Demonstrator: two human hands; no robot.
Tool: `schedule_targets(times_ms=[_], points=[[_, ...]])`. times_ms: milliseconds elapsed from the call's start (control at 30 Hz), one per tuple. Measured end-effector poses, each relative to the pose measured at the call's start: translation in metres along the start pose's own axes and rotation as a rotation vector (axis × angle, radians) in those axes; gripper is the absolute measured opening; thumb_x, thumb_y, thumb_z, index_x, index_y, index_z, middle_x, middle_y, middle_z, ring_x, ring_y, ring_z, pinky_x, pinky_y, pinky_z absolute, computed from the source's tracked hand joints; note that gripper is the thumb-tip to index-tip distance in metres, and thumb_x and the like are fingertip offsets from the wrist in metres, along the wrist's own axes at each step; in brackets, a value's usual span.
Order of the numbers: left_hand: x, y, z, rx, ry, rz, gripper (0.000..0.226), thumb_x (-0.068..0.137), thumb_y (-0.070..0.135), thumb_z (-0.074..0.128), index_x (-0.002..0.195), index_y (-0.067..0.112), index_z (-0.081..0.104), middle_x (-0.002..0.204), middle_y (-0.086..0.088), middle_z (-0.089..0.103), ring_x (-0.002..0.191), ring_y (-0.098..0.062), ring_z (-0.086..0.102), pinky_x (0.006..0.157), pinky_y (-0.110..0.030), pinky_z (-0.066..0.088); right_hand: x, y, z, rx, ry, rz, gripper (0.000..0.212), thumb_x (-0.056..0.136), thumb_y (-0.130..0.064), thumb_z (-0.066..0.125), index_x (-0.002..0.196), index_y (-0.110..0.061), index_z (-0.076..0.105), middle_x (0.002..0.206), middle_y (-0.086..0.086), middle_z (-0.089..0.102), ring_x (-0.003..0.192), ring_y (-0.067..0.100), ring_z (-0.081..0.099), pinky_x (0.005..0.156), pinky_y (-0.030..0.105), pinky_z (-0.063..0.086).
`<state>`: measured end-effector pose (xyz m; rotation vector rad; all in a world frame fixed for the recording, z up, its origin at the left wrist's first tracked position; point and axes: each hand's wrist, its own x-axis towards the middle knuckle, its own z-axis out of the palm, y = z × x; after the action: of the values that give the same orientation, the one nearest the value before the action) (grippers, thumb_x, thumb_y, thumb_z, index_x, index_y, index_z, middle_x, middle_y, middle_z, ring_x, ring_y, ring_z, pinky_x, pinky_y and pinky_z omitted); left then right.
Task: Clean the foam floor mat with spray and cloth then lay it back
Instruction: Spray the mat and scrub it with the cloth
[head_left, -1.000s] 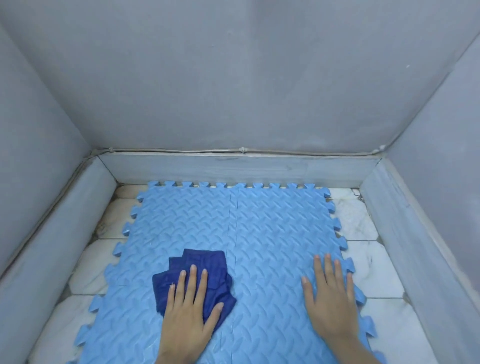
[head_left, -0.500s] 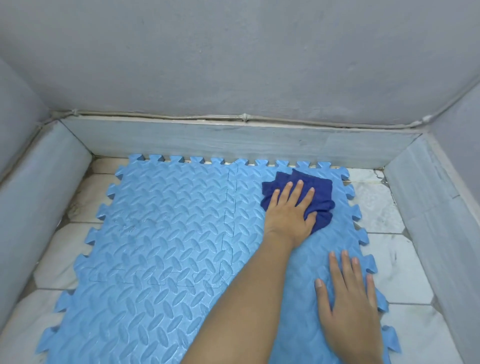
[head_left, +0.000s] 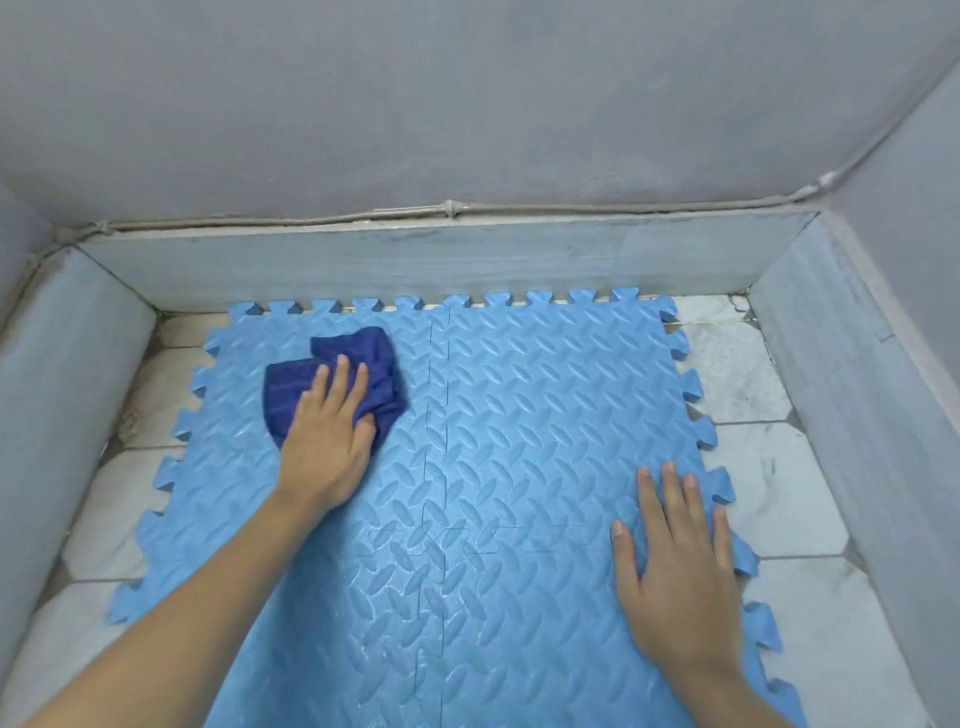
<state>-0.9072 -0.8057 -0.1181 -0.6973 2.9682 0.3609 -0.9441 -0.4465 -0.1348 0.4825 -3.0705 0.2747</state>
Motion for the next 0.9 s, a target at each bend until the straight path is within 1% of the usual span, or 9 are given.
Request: schedule_targets(times_ms=[100, 167, 300, 400, 533, 633, 733, 800, 900], points=[[-0.003, 0.095, 0.023, -0.035, -0.027, 0.203, 0.074, 0.084, 0.048, 0.005, 0.154, 0.023, 0.009, 0.161, 0.001, 0.001, 0.149, -0.020, 0.001, 0.118, -0.038, -0.001, -0.001, 0.000, 0.002, -0.006, 0.005, 0.010, 0.065, 0.095, -0.047, 0.028, 0.151, -0.015, 0.037, 0.159, 0.007, 0.032, 0.149, 0.024, 0.024, 0.121, 0.048, 0.017], [0.016, 0.162, 0.038, -0.039, -0.049, 0.299, 0.065, 0.093, 0.047, 0.014, 0.154, 0.025, 0.008, 0.162, 0.001, 0.001, 0.149, -0.019, -0.001, 0.118, -0.037, -0.004, 0.000, -0.001, 0.002, 0.018, 0.011, 0.024, 0.065, 0.094, -0.048, 0.029, 0.150, -0.015, 0.038, 0.158, 0.006, 0.034, 0.148, 0.024, 0.026, 0.121, 0.048, 0.017], [0.064, 0.220, 0.038, -0.053, -0.099, 0.297, 0.061, 0.101, 0.038, 0.028, 0.154, 0.016, 0.008, 0.163, -0.002, 0.000, 0.149, -0.019, -0.002, 0.120, -0.038, -0.002, 0.004, -0.001, 0.001, 0.047, 0.018, 0.015, 0.065, 0.094, -0.048, 0.029, 0.151, -0.017, 0.038, 0.159, 0.005, 0.033, 0.148, 0.022, 0.025, 0.121, 0.044, 0.013], [0.073, 0.178, 0.028, -0.053, -0.114, 0.210, 0.059, 0.102, 0.034, 0.025, 0.154, 0.012, 0.005, 0.162, -0.002, -0.002, 0.149, -0.017, -0.002, 0.120, -0.036, 0.000, 0.003, 0.003, -0.002, 0.039, 0.006, 0.011, 0.065, 0.095, -0.048, 0.027, 0.152, -0.017, 0.036, 0.160, 0.006, 0.031, 0.149, 0.021, 0.022, 0.122, 0.043, 0.010], [0.070, 0.038, 0.000, -0.016, -0.036, 0.012, 0.058, 0.103, 0.030, 0.026, 0.153, 0.010, 0.006, 0.162, -0.005, 0.000, 0.149, -0.019, 0.000, 0.120, -0.036, 0.002, 0.002, -0.002, -0.003, 0.055, 0.005, 0.022, 0.066, 0.095, -0.048, 0.027, 0.151, -0.016, 0.037, 0.160, 0.006, 0.031, 0.149, 0.023, 0.022, 0.122, 0.044, 0.010], [0.046, -0.068, -0.027, 0.006, -0.074, -0.058, 0.057, 0.103, 0.028, 0.031, 0.153, 0.008, 0.010, 0.162, -0.009, 0.004, 0.149, -0.025, 0.003, 0.119, -0.042, 0.005, 0.002, -0.003, -0.002, 0.055, 0.013, 0.026, 0.065, 0.096, -0.048, 0.027, 0.151, -0.015, 0.037, 0.159, 0.008, 0.031, 0.149, 0.025, 0.023, 0.122, 0.046, 0.010], [-0.024, -0.111, -0.036, 0.060, -0.170, 0.032, 0.066, 0.100, 0.045, 0.020, 0.151, 0.006, 0.009, 0.161, -0.008, 0.001, 0.149, -0.025, -0.001, 0.119, -0.036, 0.001, 0.002, -0.002, -0.003, 0.058, 0.008, 0.026, 0.065, 0.096, -0.048, 0.026, 0.151, -0.015, 0.036, 0.160, 0.009, 0.030, 0.150, 0.025, 0.021, 0.122, 0.046, 0.009], [-0.092, -0.116, -0.028, 0.114, -0.226, 0.197, 0.072, 0.097, 0.056, 0.012, 0.152, 0.010, 0.010, 0.161, -0.004, -0.001, 0.149, -0.022, -0.003, 0.119, -0.031, -0.003, 0.001, -0.002, -0.002, 0.057, 0.010, 0.026, 0.065, 0.096, -0.048, 0.026, 0.152, -0.015, 0.034, 0.160, 0.009, 0.029, 0.150, 0.025, 0.020, 0.122, 0.047, 0.009], [-0.206, -0.107, -0.011, 0.203, -0.302, 0.512, 0.065, 0.099, 0.052, 0.022, 0.154, 0.018, 0.016, 0.162, -0.007, 0.007, 0.149, -0.028, 0.006, 0.118, -0.040, 0.006, 0.000, -0.002, -0.002, 0.062, -0.005, 0.025, 0.065, 0.097, -0.048, 0.025, 0.153, -0.016, 0.031, 0.162, 0.008, 0.025, 0.151, 0.024, 0.016, 0.123, 0.046, 0.007]])
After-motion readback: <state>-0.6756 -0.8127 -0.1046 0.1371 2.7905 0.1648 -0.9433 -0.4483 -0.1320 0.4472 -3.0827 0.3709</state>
